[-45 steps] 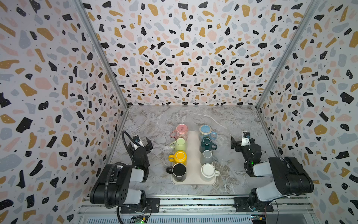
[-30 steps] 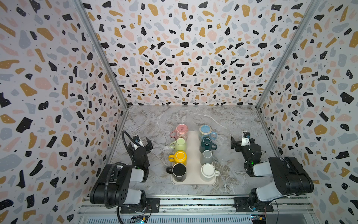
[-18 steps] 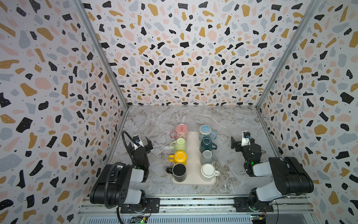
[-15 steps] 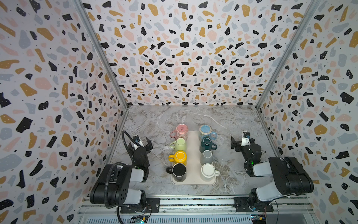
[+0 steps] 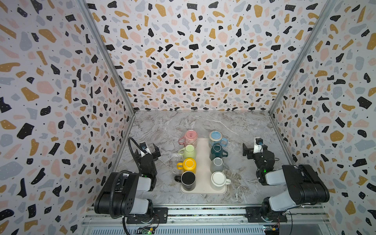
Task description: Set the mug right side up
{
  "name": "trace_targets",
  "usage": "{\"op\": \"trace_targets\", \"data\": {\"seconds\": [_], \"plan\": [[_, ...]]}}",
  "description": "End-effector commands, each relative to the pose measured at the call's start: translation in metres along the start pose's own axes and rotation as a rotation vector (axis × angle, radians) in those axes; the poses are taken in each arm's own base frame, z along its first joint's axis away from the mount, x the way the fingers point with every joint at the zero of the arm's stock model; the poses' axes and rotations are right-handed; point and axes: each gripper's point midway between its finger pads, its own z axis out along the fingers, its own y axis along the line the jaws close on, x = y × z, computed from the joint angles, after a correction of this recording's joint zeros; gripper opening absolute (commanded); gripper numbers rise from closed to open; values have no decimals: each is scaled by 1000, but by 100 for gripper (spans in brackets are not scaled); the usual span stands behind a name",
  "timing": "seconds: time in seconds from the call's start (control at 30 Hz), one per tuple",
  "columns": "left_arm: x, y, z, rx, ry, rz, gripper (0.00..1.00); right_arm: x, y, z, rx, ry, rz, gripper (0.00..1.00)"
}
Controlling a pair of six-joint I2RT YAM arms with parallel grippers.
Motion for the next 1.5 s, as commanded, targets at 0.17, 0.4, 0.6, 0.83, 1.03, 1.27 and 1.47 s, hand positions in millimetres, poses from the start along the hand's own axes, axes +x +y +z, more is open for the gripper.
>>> {"op": "trace_targets", "data": {"seconds": [0.17, 0.4, 0.6, 0.83, 1.03, 1.27, 1.47], "plan": [[-17, -3, 2, 8, -51, -11, 100, -6, 0, -1, 5, -24, -3, 99], [-44, 0, 10, -39, 7, -12, 97, -26, -3, 6, 39, 12, -18, 98], [-91, -5, -15, 54, -65, -157, 97, -70, -2, 2, 40, 68, 21, 98], [-135, -6, -48, 156, -106, -365, 99, -123, 25, -19, -96, 178, 247, 93], [-146, -21, -68, 296, -101, -471, 99, -149, 61, -43, -303, 202, 579, 83], [-148, -21, -75, 315, -93, -513, 100, -152, 105, -57, -584, 286, 1015, 80], [-153, -14, -80, 294, -102, -529, 100, -139, 111, -50, -639, 346, 1372, 69]]}}
